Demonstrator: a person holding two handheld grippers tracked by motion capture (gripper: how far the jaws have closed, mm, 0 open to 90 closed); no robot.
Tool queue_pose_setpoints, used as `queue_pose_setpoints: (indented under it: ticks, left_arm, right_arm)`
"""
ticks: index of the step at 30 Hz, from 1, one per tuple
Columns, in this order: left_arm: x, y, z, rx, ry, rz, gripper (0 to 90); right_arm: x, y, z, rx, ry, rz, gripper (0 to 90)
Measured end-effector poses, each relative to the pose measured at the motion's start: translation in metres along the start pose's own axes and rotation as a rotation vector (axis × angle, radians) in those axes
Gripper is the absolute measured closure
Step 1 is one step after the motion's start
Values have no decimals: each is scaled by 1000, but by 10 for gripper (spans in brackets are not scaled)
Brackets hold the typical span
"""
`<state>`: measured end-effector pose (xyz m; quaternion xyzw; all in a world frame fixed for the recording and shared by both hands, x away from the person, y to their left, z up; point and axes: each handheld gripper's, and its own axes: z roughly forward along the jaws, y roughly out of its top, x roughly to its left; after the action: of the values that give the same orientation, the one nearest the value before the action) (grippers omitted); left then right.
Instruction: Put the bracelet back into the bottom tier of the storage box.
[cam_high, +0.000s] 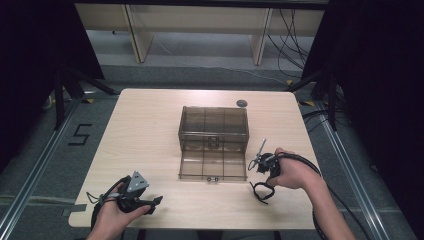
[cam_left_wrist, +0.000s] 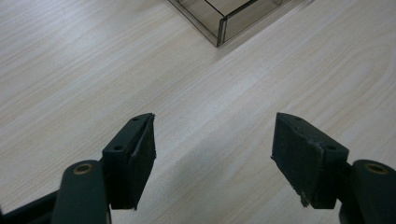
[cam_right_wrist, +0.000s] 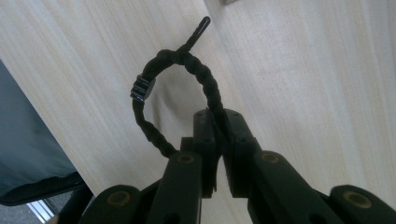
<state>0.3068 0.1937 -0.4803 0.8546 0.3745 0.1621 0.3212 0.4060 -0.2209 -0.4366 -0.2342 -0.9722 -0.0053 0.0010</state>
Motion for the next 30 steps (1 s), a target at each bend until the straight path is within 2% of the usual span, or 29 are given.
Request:
queue_pose_setpoints:
  ticks: [2, 5, 7, 9, 11, 12, 14, 15, 18, 20, 21, 24, 25, 26, 28, 29, 30]
  left_arm:
    - [0, 0, 0, -1, 0, 0, 300]
    - [0, 0, 0, 0, -1, -1, 300]
    - [-1, 0, 1, -4, 0, -5, 300]
    - [0, 0, 0, 10, -7, 2, 300]
    - [-1, 0, 1, -4, -2, -8, 300]
    - [0, 0, 0, 4, -2, 2, 300]
    - [-1, 0, 1, -2, -5, -13, 300]
    - [0, 0, 0, 4, -1, 1, 300]
    - [-1, 0, 1, -3, 0, -5, 300]
    - [0, 0, 1, 3, -2, 1, 300]
    - [-1, 0, 1, 2, -2, 0, 300]
    - [0, 0, 1, 1, -2, 1, 300]
    - [0, 0, 0, 2, -2, 1, 300]
    - [0, 0, 0, 4, -6, 2, 300]
    - [-1, -1, 2, -2, -7, -20, 300]
    - [-1, 0, 1, 2, -2, -4, 300]
    - [0, 0, 0, 3, -3, 1, 300]
  right_arm:
    - [-2, 1, -2, -3, -9, -10, 851]
    - [-1, 2, -5, 9, -1, 11, 851]
    - [-2, 3, -7, 5, -6, -1, 851]
    - [-3, 3, -9, 4, -10, 1, 851]
    - [-4, 4, -11, 12, -3, 9, 851]
    - [-6, 4, -11, 4, -3, -18, 851]
    - [-6, 5, -12, 6, -1, -4, 851]
    - [-7, 6, -12, 3, -3, -12, 851]
    - [-7, 7, -12, 2, -5, -5, 851]
    - [-10, 9, -13, 1, 2, -24, 851]
    - [-8, 9, -14, 5, -5, -7, 851]
    - [-11, 10, -14, -1, 1, -27, 851]
    - [-8, 11, -15, 11, -9, 5, 851]
    - [-11, 12, -14, 5, 2, -16, 851]
    - [-10, 12, -15, 6, -9, -2, 851]
    - [-12, 13, -14, 3, 2, -22, 851]
    - [-11, 13, -15, 5, 2, -17, 851]
